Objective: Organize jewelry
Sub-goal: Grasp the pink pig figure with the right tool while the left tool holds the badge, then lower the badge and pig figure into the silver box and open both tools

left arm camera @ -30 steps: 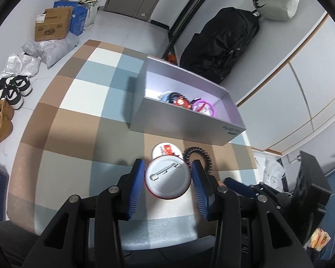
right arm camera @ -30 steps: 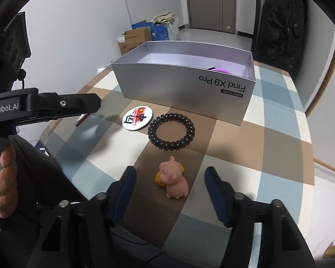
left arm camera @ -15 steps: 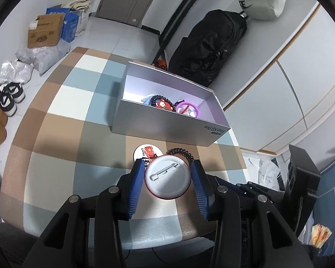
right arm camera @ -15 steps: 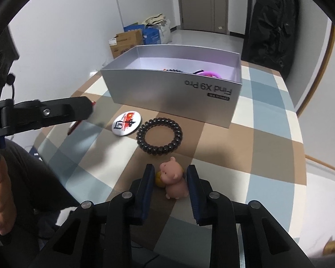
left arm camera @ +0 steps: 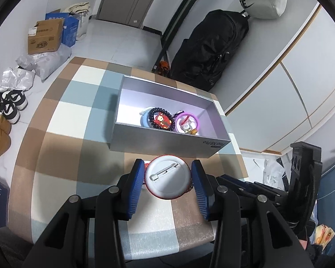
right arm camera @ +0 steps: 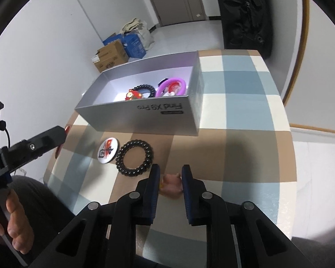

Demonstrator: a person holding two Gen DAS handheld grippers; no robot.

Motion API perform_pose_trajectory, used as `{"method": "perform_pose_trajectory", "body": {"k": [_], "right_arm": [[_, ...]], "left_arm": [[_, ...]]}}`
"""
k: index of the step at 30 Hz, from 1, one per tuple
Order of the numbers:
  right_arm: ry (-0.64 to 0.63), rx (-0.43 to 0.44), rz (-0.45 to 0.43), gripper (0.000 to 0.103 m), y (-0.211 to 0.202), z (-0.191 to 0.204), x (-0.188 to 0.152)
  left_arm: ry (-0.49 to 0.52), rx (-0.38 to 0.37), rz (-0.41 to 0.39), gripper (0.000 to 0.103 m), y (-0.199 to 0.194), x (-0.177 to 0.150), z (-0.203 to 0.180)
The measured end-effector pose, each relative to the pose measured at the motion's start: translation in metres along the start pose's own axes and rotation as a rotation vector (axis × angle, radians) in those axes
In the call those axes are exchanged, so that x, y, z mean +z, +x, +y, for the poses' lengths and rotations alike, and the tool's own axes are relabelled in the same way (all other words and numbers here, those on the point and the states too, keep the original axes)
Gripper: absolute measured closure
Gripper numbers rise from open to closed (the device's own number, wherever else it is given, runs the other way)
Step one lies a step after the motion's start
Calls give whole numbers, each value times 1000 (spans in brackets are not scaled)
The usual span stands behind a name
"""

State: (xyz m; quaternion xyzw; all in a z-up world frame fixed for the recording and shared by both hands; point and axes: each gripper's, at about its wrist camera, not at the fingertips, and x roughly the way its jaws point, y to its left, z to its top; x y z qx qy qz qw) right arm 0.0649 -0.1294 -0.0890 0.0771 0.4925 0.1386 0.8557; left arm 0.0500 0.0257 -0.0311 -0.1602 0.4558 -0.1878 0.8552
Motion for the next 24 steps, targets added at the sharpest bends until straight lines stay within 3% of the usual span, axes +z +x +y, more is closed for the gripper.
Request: {"method": "perform_pose_trajectory", "body": {"k": [5, 17, 24], "right_arm": [[-15, 22, 6, 84, 2, 1, 2], [-39, 114, -58, 84, -16, 11, 26], [-10, 179, -127, 84, -34, 9, 58]], "left_arm": [[-14, -4, 14, 66, 7, 3, 3], [9, -21, -43, 66, 0, 28, -2], [56, -4, -41, 66, 12, 53, -10]]}}
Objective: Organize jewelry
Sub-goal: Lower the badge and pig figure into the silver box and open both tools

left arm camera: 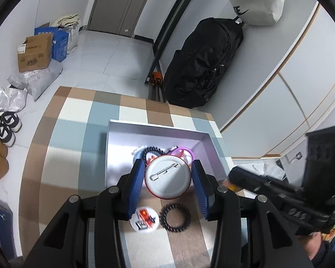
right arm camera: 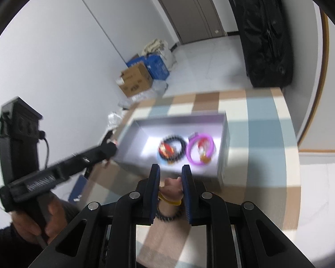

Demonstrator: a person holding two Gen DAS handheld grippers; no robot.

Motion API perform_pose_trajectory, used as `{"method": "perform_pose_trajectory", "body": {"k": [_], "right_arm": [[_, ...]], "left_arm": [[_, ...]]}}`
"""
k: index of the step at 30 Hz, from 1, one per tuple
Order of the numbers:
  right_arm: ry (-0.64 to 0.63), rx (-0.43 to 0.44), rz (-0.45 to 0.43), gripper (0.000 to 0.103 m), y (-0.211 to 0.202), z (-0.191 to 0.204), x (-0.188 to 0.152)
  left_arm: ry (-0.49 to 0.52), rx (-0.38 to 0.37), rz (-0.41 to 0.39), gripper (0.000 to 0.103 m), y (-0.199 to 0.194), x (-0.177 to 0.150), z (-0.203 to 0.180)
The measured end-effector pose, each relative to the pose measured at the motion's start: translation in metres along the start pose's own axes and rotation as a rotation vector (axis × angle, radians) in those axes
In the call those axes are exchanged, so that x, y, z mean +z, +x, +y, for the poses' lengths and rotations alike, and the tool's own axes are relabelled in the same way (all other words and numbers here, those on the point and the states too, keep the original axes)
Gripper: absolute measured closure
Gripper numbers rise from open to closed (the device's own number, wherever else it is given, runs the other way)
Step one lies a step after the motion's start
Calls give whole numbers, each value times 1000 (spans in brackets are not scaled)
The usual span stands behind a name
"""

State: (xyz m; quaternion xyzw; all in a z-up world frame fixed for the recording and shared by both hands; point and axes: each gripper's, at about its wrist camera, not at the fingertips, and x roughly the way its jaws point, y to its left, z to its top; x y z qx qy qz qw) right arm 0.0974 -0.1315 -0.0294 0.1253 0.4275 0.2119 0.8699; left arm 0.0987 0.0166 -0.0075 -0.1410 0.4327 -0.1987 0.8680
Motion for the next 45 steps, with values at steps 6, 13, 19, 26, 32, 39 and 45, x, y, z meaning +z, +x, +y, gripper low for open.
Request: {"method": "perform_pose_trajectory", "body": {"k": [6, 13, 19, 26, 32, 39, 45], "right_arm": [[5, 25, -18, 84, 10, -5, 31], [47, 71, -25, 84, 31, -20, 47], [81, 75, -14, 84, 47, -35, 50], [84, 80, -9, 84, 51, -46, 50], [73, 88, -17, 84, 51, -42, 52], [57, 92, -37, 63, 42, -39, 52], [59, 76, -91, 42, 25, -40, 50]], "left_arm": [[-6, 7, 25, 66, 21, 14, 3], [-12, 4, 71, 66, 47, 23, 3], [-21, -3, 102, 66, 62, 24, 3], [-44, -23, 104, 66, 61, 25, 7], [-52, -23, 112, 65, 64, 26, 6], [-54, -25, 135, 48, 65, 27, 4], [-46, -39, 85, 34, 48, 26, 4]]}}
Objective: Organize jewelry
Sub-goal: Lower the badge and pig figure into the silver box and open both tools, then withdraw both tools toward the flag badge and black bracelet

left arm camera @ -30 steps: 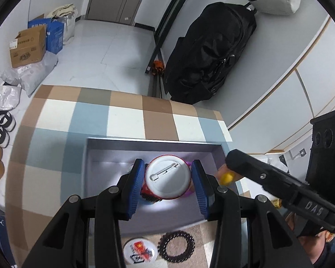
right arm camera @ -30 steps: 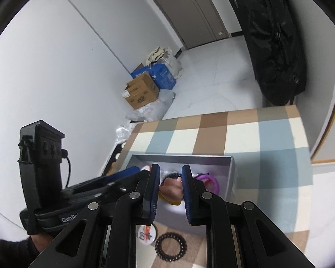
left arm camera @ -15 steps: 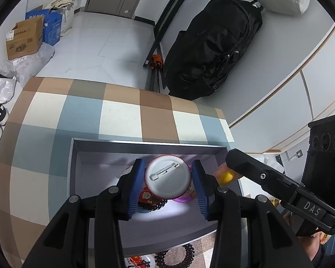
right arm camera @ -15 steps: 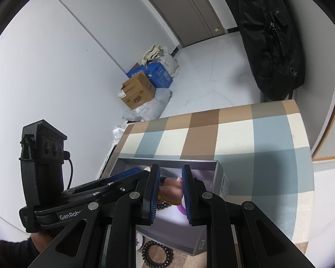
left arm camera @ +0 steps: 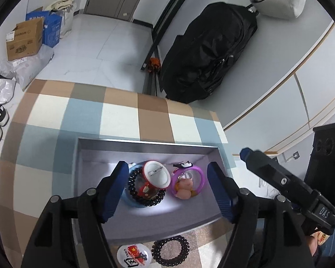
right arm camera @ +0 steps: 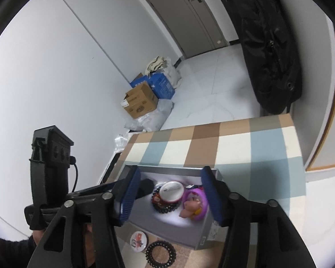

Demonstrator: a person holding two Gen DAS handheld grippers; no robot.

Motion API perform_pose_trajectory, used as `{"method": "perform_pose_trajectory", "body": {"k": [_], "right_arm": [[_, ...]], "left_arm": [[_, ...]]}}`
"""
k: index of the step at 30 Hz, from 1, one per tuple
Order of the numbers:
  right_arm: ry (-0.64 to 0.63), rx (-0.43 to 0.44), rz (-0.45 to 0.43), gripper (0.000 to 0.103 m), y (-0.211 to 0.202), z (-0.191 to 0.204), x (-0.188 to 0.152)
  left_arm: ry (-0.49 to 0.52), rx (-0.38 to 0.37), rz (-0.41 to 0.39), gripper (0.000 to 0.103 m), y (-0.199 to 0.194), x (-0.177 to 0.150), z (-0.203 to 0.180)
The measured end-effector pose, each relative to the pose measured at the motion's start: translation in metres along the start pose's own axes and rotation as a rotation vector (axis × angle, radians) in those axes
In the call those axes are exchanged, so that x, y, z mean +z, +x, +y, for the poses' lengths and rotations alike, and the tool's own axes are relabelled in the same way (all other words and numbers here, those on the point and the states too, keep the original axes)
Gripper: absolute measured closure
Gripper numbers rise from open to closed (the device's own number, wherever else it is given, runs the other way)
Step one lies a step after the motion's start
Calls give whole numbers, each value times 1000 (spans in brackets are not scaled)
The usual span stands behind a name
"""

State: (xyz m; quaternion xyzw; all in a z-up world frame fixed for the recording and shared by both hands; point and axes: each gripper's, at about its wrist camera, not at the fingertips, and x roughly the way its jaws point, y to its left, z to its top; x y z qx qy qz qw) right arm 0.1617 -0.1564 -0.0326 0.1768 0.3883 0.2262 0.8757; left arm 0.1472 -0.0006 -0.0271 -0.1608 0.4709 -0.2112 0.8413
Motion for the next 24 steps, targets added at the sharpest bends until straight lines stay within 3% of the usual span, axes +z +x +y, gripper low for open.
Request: {"method": "perform_pose_trajectory", "body": {"k": [2, 7, 10, 14, 24], "right_arm": [[3, -11, -1, 35, -4, -2, -3], [18, -37, 2, 27, -11, -5, -12], [15, -45, -1, 21, -17, -3, -18], [-26, -60, -17, 14, -28, 4, -23], [-152, -128, -40, 8, -42, 26, -47]], "left_arm": [[-1, 13, -7, 34, -4, -1, 1], [5, 63, -31, 34, -16, -11, 3], [6, 118, -50, 23, -24, -18, 5], [24, 150, -87, 23, -37, -30, 6], [38, 180, -83, 20, -45, -57, 10]]}}
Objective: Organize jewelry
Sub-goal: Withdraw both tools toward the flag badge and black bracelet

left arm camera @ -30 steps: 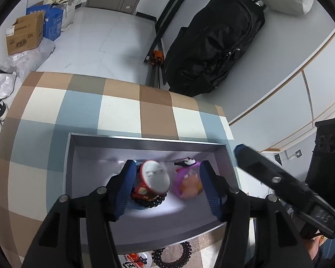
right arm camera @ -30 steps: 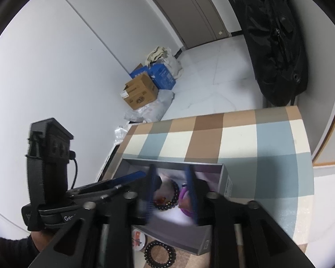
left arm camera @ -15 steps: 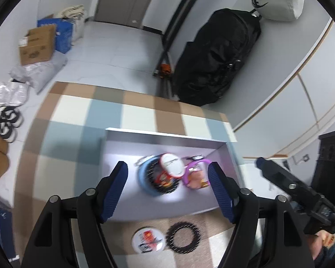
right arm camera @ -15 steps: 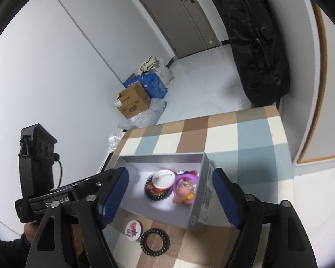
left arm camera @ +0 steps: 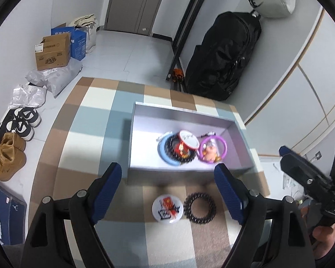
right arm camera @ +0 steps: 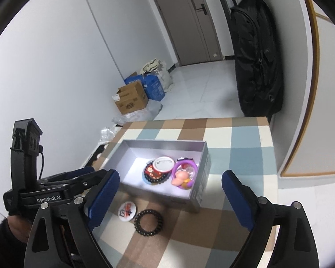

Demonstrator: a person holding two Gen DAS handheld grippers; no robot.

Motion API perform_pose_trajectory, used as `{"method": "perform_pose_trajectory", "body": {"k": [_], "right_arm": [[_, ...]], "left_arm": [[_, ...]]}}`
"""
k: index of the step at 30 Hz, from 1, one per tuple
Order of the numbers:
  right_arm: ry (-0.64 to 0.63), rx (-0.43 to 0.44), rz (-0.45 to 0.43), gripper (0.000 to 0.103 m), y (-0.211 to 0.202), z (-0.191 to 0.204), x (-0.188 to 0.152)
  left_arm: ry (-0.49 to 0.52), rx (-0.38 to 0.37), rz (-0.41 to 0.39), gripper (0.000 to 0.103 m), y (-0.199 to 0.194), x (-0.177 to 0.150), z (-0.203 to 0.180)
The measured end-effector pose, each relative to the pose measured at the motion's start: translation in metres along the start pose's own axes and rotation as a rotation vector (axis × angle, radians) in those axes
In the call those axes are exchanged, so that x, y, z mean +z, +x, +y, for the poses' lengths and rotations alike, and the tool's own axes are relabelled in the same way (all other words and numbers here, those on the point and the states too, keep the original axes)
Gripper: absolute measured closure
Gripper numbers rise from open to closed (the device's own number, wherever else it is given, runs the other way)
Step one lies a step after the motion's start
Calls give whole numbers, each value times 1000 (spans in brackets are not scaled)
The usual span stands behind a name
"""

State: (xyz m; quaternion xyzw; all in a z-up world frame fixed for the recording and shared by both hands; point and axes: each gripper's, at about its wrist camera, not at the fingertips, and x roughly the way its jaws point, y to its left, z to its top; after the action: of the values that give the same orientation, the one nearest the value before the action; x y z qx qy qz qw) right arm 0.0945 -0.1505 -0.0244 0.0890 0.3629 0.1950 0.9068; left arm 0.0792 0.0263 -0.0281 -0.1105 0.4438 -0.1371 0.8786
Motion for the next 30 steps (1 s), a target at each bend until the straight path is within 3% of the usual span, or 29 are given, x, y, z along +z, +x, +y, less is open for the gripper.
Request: {"method": "perform_pose_trajectory", "body": {"k": [4, 13, 22, 30], "right_arm": [[-16, 10, 2, 4, -3, 6, -9], [-20, 6, 29, 1, -3, 10, -26], [-16, -6, 41, 1, -1, 12, -33], [-33, -13, 35, 1, -2, 16, -36]], "left_arm": [[0, 11, -4, 13, -2, -12, 2], [2, 65, 46, 13, 12, -29, 9], [75, 170, 112, 13, 26, -44, 2], [107, 186, 131, 13, 30, -51, -2]]}}
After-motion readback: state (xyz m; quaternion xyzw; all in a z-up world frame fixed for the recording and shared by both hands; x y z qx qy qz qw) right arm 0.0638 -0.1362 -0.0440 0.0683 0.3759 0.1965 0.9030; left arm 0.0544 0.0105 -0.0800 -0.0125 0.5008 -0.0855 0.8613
